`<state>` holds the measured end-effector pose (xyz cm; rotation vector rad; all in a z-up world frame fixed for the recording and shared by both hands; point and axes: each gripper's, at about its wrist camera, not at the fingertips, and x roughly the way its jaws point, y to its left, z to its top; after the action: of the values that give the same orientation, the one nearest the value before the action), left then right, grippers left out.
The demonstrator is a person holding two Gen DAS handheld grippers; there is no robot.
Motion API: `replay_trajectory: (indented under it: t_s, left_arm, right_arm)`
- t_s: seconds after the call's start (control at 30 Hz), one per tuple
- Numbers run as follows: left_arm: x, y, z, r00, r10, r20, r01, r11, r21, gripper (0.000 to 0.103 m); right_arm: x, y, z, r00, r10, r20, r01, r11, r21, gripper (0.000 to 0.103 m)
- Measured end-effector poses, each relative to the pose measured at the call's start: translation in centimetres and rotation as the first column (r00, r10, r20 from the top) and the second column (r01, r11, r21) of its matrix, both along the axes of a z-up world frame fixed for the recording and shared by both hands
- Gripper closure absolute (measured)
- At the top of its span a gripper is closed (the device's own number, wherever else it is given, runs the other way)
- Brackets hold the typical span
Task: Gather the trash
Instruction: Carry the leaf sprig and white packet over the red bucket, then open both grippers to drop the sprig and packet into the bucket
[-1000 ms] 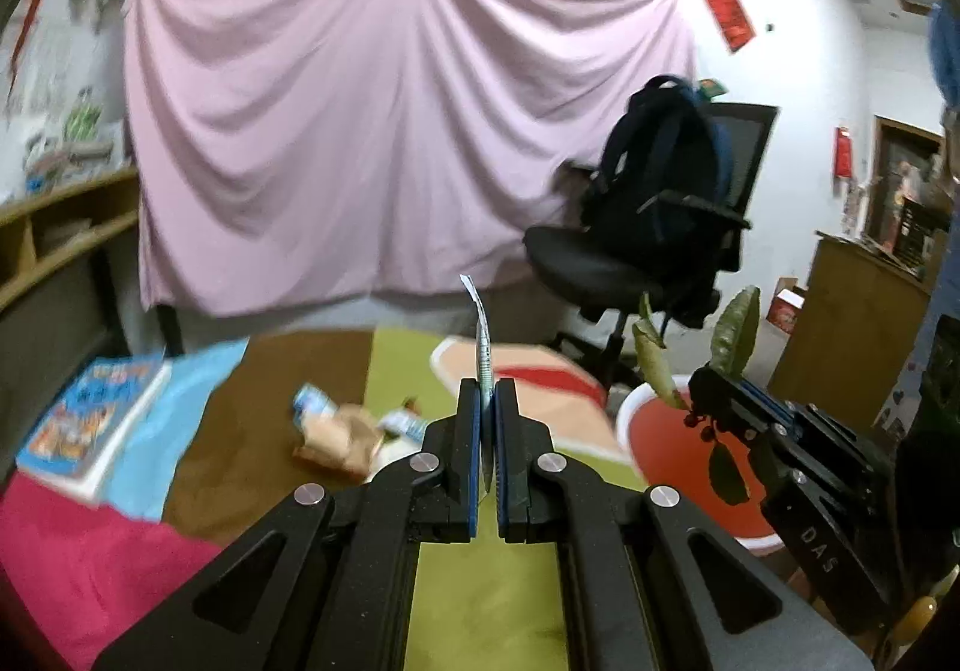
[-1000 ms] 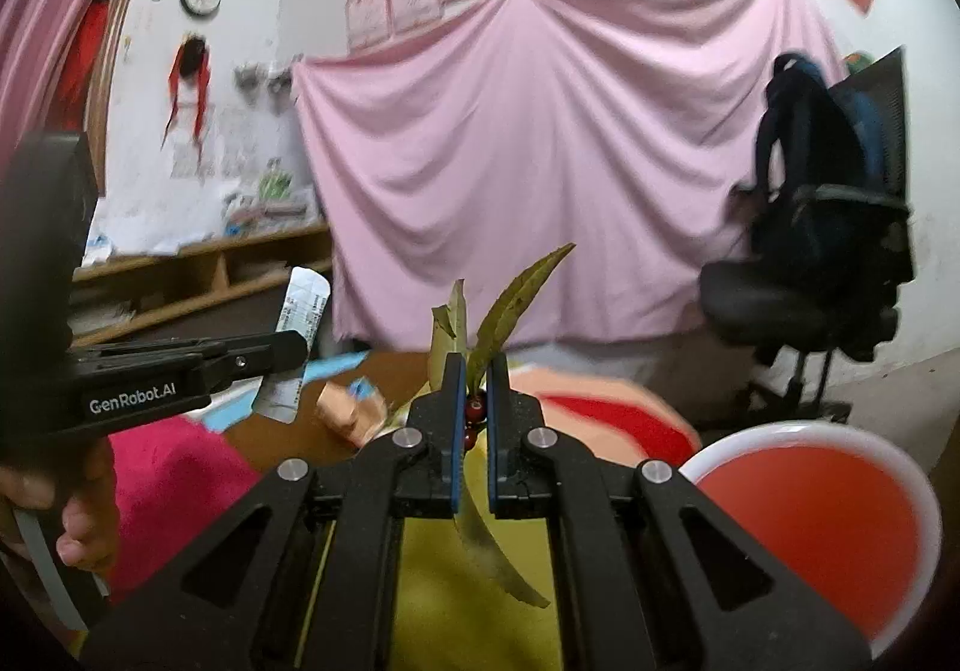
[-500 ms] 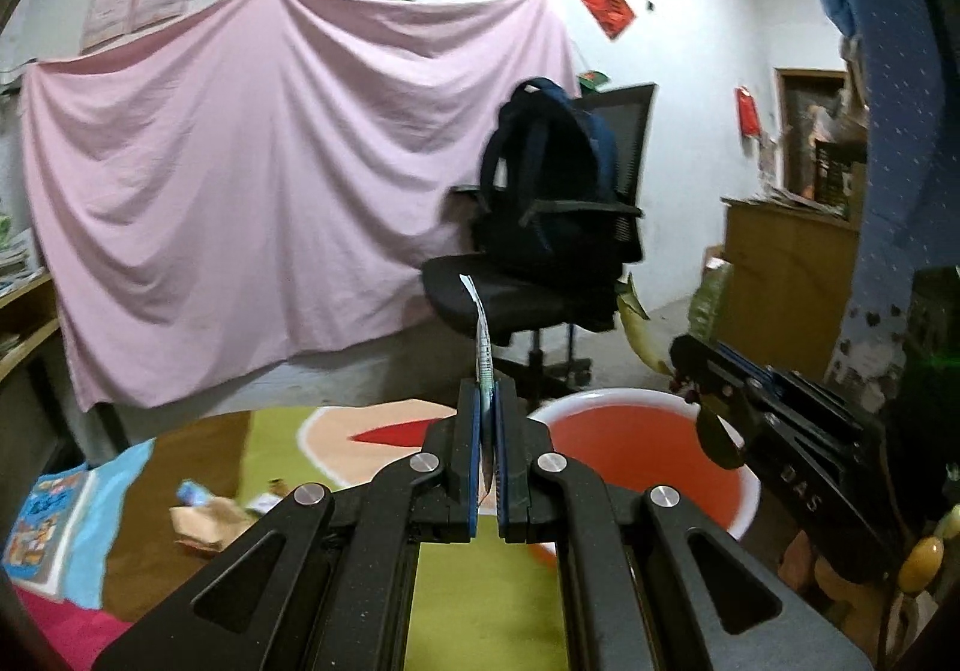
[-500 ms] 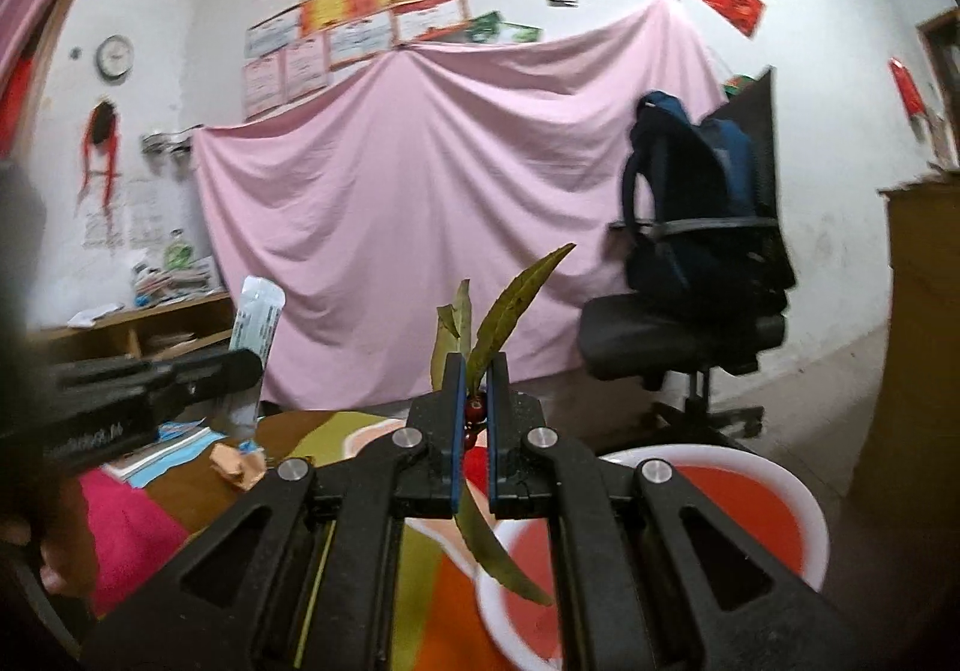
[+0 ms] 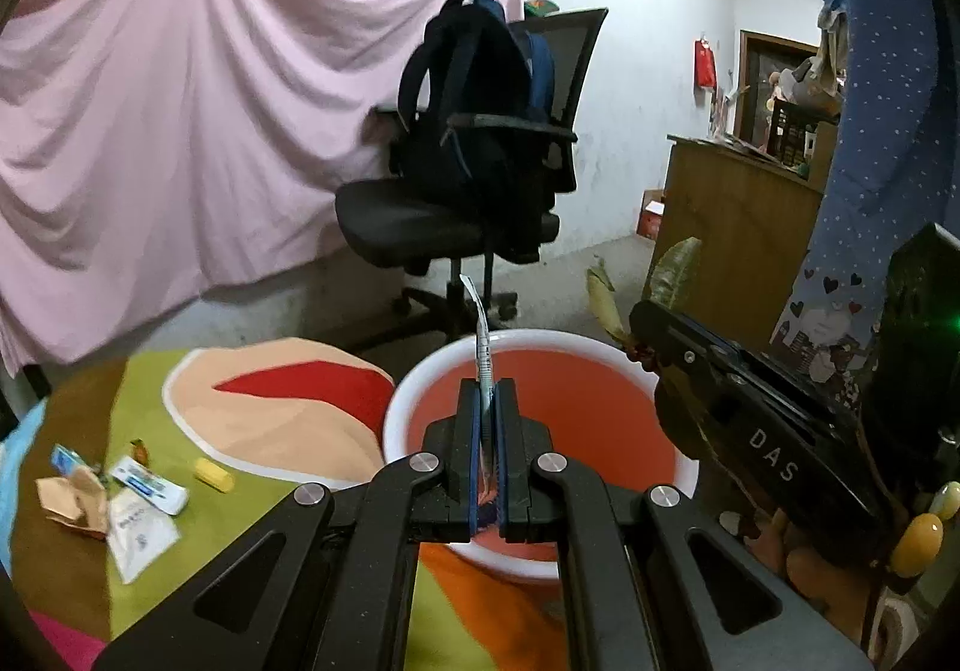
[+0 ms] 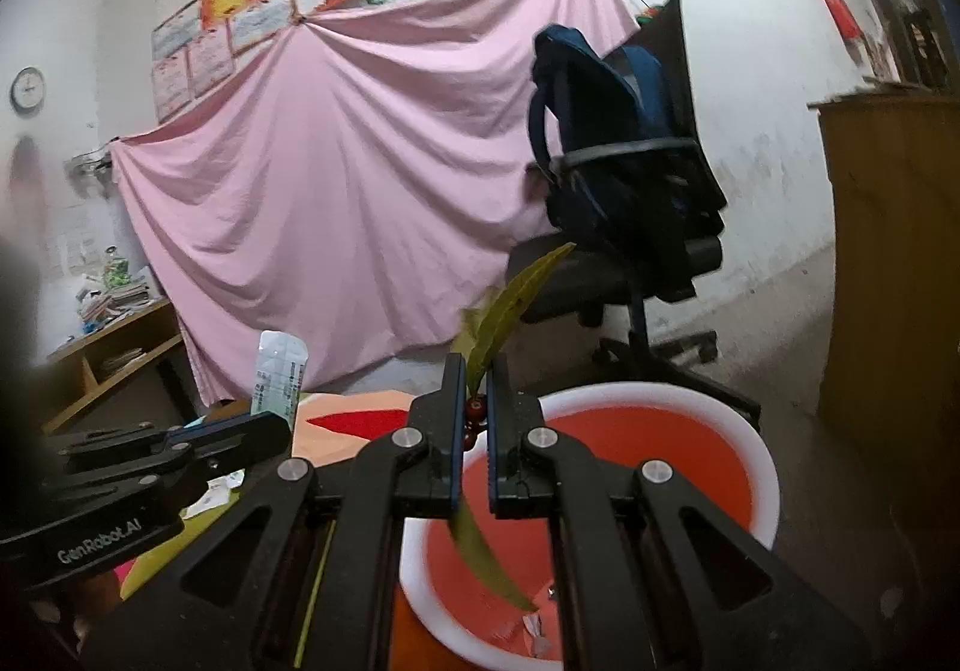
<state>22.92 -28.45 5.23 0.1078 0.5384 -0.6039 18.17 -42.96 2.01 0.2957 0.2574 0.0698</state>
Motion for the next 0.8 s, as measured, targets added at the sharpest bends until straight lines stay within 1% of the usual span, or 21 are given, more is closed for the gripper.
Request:
replay_trajectory:
  t_s: [0.27, 0.43, 0.5, 0.57, 0.63, 0.73, 0.8]
  left_arm:
    - [2.2, -0.7, -0.9, 0.992, 0.007, -0.124, -0.011, 0.999, -0.033, 0.101]
    - [3.3, -0.6, -1.2, 0.984, 0.022, -0.179, -0.030, 0.999, -0.040, 0.100]
    - [3.4, -0.5, -1.3, 0.982, 0.024, -0.189, -0.032, 0.999, -0.041, 0.098]
    - [3.4, -0.3, -1.4, 0.981, 0.026, -0.191, -0.035, 0.999, -0.042, 0.091]
    - [3.2, 0.0, -1.4, 0.982, 0.031, -0.187, -0.041, 0.998, -0.049, 0.086]
    - [3.1, 0.4, -1.3, 0.982, 0.041, -0.182, -0.053, 0.997, -0.057, 0.085]
    - [3.0, 0.8, -1.2, 0.983, 0.051, -0.177, -0.063, 0.996, -0.063, 0.085]
  right_arm:
    - [1.1, -2.0, -1.6, 0.995, -0.021, -0.095, 0.028, 0.997, 0.071, 0.068]
    - [1.3, -2.6, -2.3, 0.991, -0.026, -0.129, 0.038, 0.995, 0.088, 0.067]
    - [1.4, -2.6, -2.3, 0.990, -0.026, -0.136, 0.039, 0.995, 0.093, 0.067]
    - [1.5, -2.7, -2.4, 0.989, -0.028, -0.142, 0.041, 0.995, 0.094, 0.067]
    - [1.6, -2.6, -2.3, 0.989, -0.028, -0.145, 0.042, 0.995, 0.093, 0.066]
    - [1.6, -2.4, -2.2, 0.989, -0.029, -0.146, 0.042, 0.995, 0.089, 0.065]
    - [1.6, -2.3, -2.2, 0.989, -0.031, -0.147, 0.044, 0.995, 0.086, 0.063]
